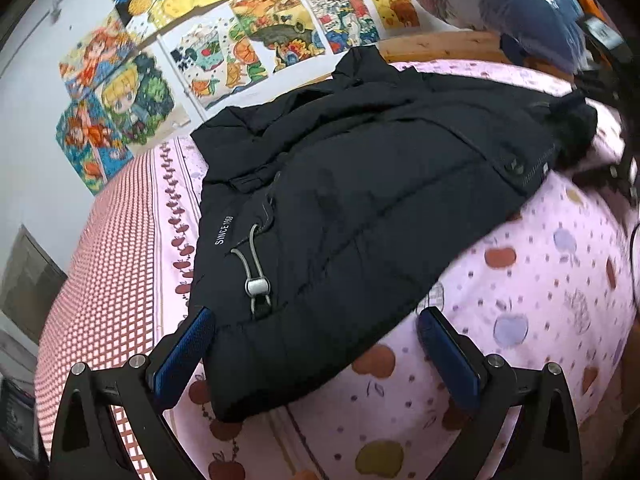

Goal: Fold large clothes
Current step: 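Move both grippers to the folded jacket's edge and grasp it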

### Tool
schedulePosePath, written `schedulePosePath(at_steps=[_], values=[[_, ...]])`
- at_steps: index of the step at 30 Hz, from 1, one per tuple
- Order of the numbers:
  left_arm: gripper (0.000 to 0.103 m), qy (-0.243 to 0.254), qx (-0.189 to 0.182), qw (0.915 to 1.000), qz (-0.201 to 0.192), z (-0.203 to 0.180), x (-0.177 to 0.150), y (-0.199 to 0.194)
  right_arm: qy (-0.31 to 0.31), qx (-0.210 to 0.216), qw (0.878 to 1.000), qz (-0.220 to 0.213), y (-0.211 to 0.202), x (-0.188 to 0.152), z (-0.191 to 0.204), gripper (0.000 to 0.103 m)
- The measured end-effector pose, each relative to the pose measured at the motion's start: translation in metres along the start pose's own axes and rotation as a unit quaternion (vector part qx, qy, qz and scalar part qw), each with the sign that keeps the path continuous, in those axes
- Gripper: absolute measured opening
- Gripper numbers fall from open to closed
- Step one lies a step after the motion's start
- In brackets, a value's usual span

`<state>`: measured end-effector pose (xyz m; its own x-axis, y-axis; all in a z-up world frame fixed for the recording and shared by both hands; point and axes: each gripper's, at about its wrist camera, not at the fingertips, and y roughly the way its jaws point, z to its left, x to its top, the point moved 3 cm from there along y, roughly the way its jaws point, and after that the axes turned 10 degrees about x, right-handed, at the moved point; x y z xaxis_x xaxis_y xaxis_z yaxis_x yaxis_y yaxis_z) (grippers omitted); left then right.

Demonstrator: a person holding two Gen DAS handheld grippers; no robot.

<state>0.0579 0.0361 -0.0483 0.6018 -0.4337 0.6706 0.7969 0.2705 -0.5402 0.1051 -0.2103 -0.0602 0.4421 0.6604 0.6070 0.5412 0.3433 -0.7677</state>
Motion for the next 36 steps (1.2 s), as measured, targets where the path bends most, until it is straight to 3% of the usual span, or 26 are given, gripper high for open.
schedulePosePath(at_steps=[3, 6, 9, 18, 24, 26, 29, 31, 36], values=[[0.103, 0.014, 0.012, 0.9998, -0.006, -0.004, -0.004, -0.002, 0.013, -0.005, 1.0, 0.007, 0.003, -0.007, -0.005, 0.094], [0.103, 0.037, 0.057, 0.9976, -0.009, -0.009, -0.004, 0.002, 0.006, -0.021, 1.0, 0.007, 0.006, -0.014, -0.002, 0.094], [0.103, 0.037, 0.073, 0.9966, -0.005, -0.011, -0.001, 0.006, -0.003, -0.046, 0.999, 0.005, 0.007, -0.017, 0.0, 0.094], [0.103, 0.034, 0.095, 0.9949, -0.005, -0.008, 0.006, 0.014, 0.01, -0.162, 0.987, 0.004, 0.003, -0.016, -0.011, 0.094], [0.102, 0.055, 0.14, 0.9877, -0.042, -0.013, 0.008, 0.004, 0.027, -0.169, 0.985, -0.004, -0.001, -0.019, -0.016, 0.093], [0.1, 0.061, 0.149, 0.9855, -0.053, -0.016, 0.009, 0.002, 0.034, -0.163, 0.986, -0.009, -0.001, -0.021, -0.018, 0.089], [0.087, 0.071, 0.159, 0.9825, -0.066, -0.019, 0.009, -0.001, 0.02, -0.161, 0.987, -0.018, -0.003, -0.02, -0.017, 0.069], [0.08, 0.074, 0.162, 0.9812, -0.074, -0.021, 0.01, -0.003, 0.01, -0.154, 0.988, -0.024, -0.005, -0.019, -0.014, 0.047], [0.054, 0.073, 0.149, 0.9827, -0.082, -0.021, 0.013, -0.008, 0.012, -0.151, 0.988, -0.04, -0.011, -0.015, -0.011, 0.029]])
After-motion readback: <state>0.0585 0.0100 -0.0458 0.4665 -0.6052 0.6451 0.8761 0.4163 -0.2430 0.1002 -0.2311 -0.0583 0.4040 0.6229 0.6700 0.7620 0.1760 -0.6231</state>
